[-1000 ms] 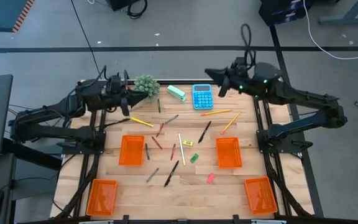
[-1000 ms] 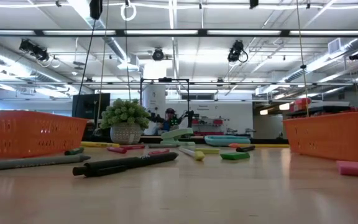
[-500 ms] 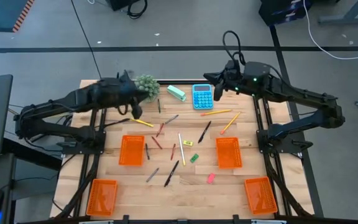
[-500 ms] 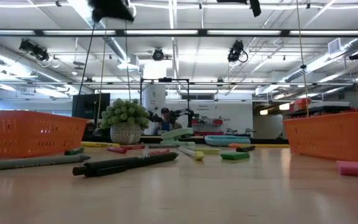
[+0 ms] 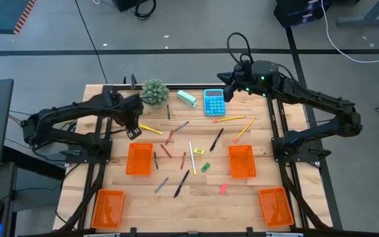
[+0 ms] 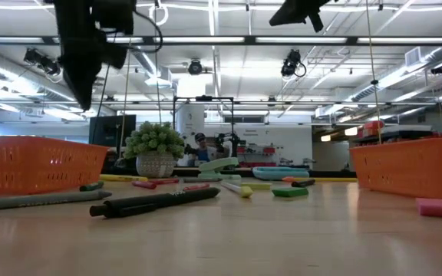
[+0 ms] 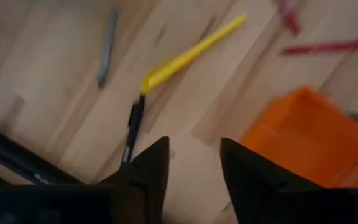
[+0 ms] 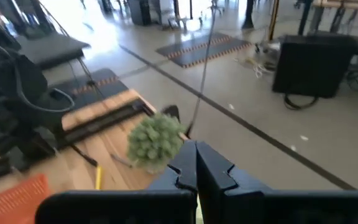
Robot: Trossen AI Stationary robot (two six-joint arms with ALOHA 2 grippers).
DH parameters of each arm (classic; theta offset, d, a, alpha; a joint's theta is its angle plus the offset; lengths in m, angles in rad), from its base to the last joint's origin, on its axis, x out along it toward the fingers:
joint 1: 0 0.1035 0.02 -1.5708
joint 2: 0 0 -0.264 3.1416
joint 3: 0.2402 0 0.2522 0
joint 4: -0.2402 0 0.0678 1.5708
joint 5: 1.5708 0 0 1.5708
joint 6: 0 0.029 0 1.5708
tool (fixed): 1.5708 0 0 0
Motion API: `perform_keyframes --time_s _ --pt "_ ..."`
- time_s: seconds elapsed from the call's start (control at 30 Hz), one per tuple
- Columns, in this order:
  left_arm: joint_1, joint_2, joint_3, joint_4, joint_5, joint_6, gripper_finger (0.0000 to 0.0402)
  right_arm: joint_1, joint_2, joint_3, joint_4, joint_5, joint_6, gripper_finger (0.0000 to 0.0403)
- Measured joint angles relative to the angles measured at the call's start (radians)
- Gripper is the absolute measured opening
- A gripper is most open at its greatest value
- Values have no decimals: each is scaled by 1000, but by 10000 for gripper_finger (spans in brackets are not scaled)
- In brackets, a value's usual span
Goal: Sort crayons/erasers/pens/pencils in bins
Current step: Put the top left black pen into the top left orange basket
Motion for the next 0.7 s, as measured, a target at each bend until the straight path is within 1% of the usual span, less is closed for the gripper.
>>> perform_keyframes --time_s 0.07,0.17,0.27,0.37,0.5,0.7 --pt "10 13 -45 23 -1 0 185 -9 0 0 -38 0 -4 6" --pt "28 45 -98 21 0 1 217 -18 14 0 -144 0 -37 6" --pt "53 89 -122 28 -8 2 246 -23 42 0 -257 0 -44 6" --pt "81 133 -121 47 -20 29 269 -22 75 0 -328 -1 -15 6" --pt "123 187 -121 92 -19 114 278 -6 115 0 -353 -9 14 6" --pt "184 279 -120 141 -19 254 267 32 149 0 -357 -9 23 6"
